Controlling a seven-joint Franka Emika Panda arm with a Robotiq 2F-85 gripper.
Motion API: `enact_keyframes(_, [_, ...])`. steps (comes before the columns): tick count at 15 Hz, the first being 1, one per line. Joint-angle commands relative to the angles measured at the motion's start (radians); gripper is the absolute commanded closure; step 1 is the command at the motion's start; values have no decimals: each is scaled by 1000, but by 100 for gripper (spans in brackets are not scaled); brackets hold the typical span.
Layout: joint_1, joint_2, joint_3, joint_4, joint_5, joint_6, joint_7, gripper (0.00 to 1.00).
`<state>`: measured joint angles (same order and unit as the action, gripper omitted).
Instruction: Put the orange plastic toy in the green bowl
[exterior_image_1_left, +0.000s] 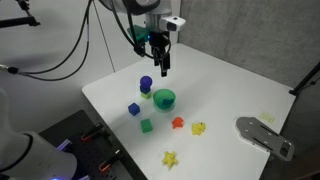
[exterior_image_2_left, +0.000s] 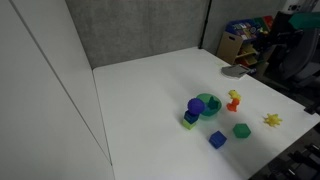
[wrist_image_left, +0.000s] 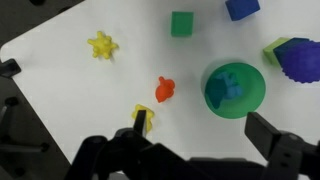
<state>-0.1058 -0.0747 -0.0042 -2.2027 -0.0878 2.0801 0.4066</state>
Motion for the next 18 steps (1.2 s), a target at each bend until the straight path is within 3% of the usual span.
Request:
enact_keyframes(1, [-2, 119, -36, 52, -36, 40, 82, 0])
enact_keyframes(5, [-2, 222, -81, 58, 4, 137, 53, 0])
enact_keyframes(12, [14, 254, -106, 52, 23, 141, 44, 0])
enact_keyframes(18, [-18, 369, -118, 62, 132, 310, -48, 0])
